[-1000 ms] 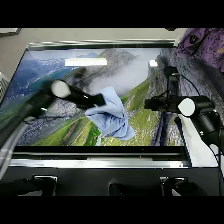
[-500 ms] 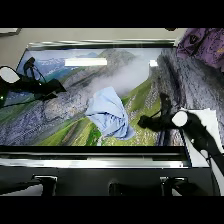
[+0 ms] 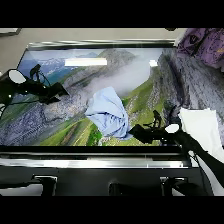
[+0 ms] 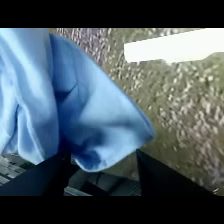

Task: Fold the clothes and pants, and hang the long-sleeved shirts on hangers.

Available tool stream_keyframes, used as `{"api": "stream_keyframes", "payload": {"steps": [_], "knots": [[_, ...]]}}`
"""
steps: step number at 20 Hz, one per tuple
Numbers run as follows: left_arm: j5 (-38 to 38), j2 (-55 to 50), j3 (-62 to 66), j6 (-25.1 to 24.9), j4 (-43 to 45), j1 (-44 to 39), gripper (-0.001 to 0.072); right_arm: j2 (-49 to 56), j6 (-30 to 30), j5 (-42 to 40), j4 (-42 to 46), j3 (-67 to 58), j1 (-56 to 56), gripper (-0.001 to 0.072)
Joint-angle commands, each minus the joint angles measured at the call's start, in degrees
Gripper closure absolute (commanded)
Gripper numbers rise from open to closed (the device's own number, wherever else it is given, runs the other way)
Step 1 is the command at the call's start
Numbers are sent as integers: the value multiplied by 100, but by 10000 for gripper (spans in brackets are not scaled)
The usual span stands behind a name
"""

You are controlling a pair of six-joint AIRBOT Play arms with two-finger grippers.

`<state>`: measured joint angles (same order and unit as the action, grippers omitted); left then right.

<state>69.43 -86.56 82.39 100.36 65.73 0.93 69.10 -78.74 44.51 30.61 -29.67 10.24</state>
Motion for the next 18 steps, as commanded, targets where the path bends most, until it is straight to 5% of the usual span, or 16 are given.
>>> {"api": "stream_keyframes", "payload": {"steps": [1, 4, 5, 7, 8, 18], "knots": [[-9, -74, 7, -11, -22, 7, 87, 522, 841, -188, -933, 57, -2, 235], [-87, -188, 7, -15, -81, 7, 87, 748, 1067, -258, -1244, 44, -2, 237], [-90, -273, 7, -125, -238, 7, 87, 748, 1119, -328, -1259, 44, -2, 306], [-111, -498, 7, -529, -787, 2, 87, 745, 1215, -435, -1309, 33, -2, 646], [-177, -614, 7, -632, -1023, -2, 92, 743, 1215, -461, -1346, 20, -4, 680], [-1095, -2028, 9, -1217, -2618, -363, 112, 308, 1115, -236, -1344, -85, -2, 680]]}}
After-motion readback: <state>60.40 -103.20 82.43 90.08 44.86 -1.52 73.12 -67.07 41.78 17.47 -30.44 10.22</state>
